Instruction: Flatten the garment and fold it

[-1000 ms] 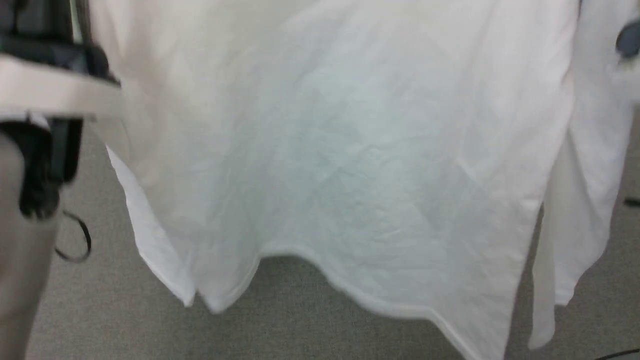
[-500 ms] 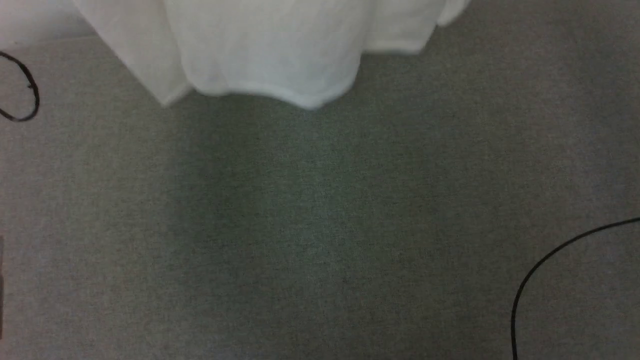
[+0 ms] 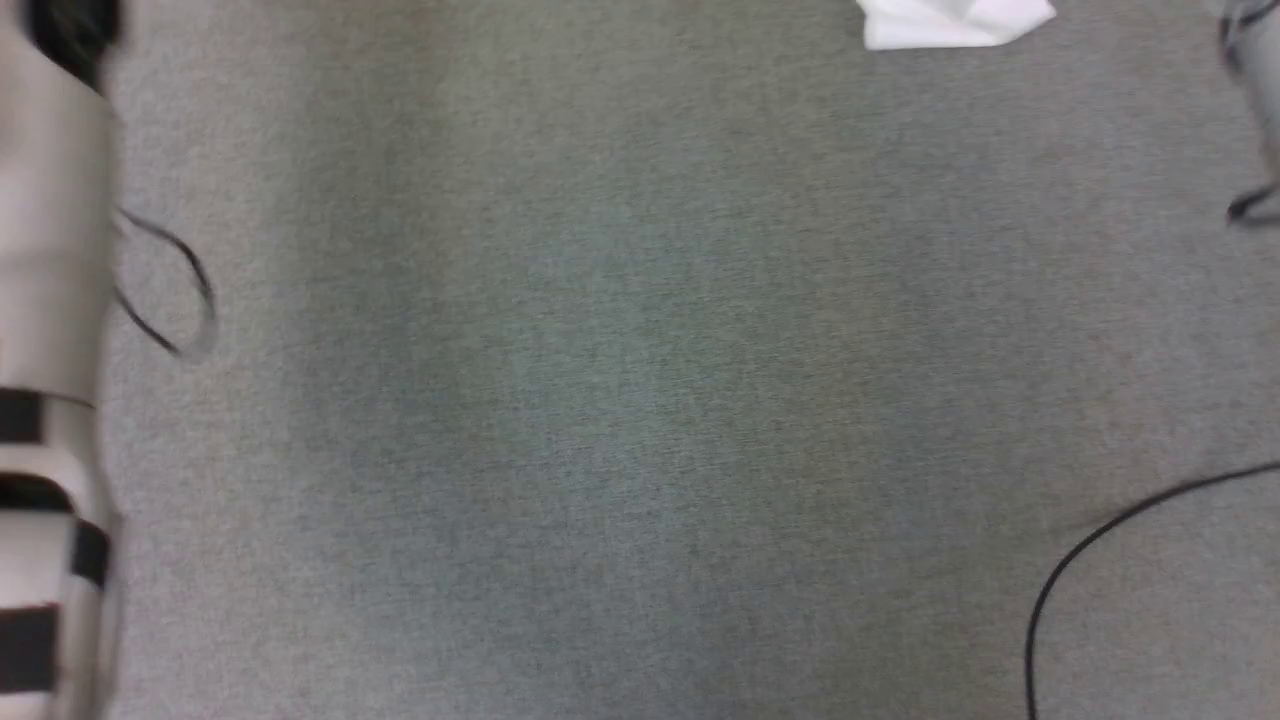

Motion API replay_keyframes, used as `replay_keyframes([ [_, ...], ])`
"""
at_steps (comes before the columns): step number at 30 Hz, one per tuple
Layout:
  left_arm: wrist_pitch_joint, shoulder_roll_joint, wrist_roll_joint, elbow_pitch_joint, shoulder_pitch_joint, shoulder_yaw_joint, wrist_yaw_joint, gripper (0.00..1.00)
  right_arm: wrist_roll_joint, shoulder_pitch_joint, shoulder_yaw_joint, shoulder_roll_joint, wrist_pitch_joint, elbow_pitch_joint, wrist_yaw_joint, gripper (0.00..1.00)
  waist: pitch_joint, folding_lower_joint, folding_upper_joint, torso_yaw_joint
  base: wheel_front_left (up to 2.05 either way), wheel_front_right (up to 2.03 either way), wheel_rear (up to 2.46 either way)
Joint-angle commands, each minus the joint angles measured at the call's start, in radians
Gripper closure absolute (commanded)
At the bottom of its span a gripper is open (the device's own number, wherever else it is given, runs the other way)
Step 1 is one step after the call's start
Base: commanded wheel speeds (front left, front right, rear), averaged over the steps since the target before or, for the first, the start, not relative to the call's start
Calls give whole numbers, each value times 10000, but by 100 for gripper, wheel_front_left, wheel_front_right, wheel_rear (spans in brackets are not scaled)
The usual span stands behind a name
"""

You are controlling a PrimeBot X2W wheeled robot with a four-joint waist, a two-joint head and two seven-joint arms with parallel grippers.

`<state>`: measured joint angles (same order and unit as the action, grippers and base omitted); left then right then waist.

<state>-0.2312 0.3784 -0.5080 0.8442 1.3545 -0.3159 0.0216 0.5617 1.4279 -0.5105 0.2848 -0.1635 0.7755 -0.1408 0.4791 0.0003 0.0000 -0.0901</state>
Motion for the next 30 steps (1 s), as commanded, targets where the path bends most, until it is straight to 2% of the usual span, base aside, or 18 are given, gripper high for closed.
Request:
replay_keyframes([
  [1,-102,26,-164,325,-352,163,43,100,252,-279,-124,198,-122,323,101,100,119,-3,0,202,0,0,0],
  [6,-226,-581,-589,1106,-1375,321,214,100,875,-1201,-942,85,-182,926,101,100,-174,-3,0,396,0,0,0],
  [10,-290,-905,-839,1141,-2587,553,326,100,1330,-2414,-1350,86,-429,977,101,100,-755,-3,0,474,0,0,0],
  [18,-303,-1241,-774,-1114,-7015,1163,115,100,1677,-5730,-1349,591,-856,-263,101,100,-2393,-3,0,430,0,0,0],
  [24,-214,-946,-788,-3426,-10254,1283,-435,100,1061,-8454,-124,956,-949,-2059,101,100,-3250,-3,0,273,0,0,0],
  [30,875,-560,-700,-6937,-13124,1390,-1803,100,-59,-11267,1807,889,-330,-4399,101,100,-3733,-3,0,251,0,0,0],
])
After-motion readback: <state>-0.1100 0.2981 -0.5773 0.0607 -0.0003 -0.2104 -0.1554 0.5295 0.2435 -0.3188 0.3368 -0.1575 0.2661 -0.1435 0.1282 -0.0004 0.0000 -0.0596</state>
